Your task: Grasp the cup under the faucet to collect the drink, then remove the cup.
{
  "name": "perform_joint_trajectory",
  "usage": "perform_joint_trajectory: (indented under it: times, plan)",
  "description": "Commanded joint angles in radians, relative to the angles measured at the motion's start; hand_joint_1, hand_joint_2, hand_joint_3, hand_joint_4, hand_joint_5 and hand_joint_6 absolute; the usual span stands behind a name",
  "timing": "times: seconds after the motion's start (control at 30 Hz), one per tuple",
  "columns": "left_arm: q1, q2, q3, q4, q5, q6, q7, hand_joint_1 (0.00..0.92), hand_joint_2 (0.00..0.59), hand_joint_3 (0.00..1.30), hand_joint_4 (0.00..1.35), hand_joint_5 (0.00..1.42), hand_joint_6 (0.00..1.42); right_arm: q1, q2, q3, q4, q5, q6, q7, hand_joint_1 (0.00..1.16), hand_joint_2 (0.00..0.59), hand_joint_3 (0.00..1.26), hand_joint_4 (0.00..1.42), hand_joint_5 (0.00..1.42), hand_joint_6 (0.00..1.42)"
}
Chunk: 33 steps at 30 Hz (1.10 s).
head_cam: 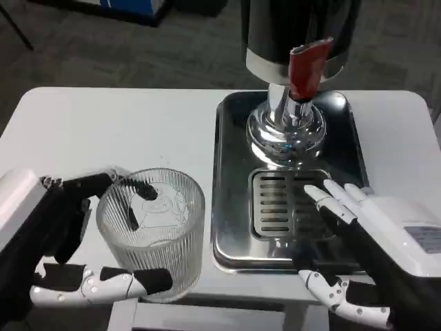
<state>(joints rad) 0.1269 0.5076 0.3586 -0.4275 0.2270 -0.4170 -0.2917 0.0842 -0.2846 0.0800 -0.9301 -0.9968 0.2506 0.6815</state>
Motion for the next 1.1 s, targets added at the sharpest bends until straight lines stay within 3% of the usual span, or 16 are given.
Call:
perform_joint_trajectory:
  times: [0.03, 0.23, 0.37, 0.87, 1.1]
  plan:
    - [-0.054, -0.008, -0.024, 0.035, 0.028, 0.011, 0.04, 0.481, 0.053, 0.94, 1.15, 1.35, 1.42, 0.015, 0.01, -0.023, -0.004, -0.001, 0.02, 0.007, 0.38, 0.49, 0.06, 0.0, 0.0, 0.0]
    - [-0.177, -0.011, -0.086, 0.123, 0.106, 0.026, 0.087, 0.481, 0.053, 0.94, 1.15, 1.35, 1.42, 0.015, 0.003, -0.051, -0.013, 0.022, 0.037, 0.018, 0.39, 0.488, 0.06, 0.0, 0.0, 0.0]
    - [-0.271, -0.028, -0.17, 0.226, 0.191, 0.028, 0.137, 0.481, 0.053, 0.94, 1.15, 1.35, 1.42, 0.023, 0.001, -0.078, -0.023, 0.041, 0.045, 0.019, 0.39, 0.491, 0.06, 0.0, 0.0, 0.0]
    - [-0.513, -0.086, -0.382, 0.524, 0.347, 0.025, 0.295, 0.475, 0.049, 0.94, 1.15, 1.36, 1.42, 0.07, -0.026, -0.253, -0.056, 0.149, 0.067, -0.006, 0.39, 0.491, 0.06, 0.0, 0.0, 0.0]
    - [-0.619, -0.091, -0.449, 0.612, 0.383, 0.038, 0.307, 0.474, 0.048, 0.94, 1.15, 1.35, 1.42, 0.088, -0.045, -0.295, -0.055, 0.194, 0.067, -0.011, 0.38, 0.49, 0.06, 0.0, 0.0, 0.0]
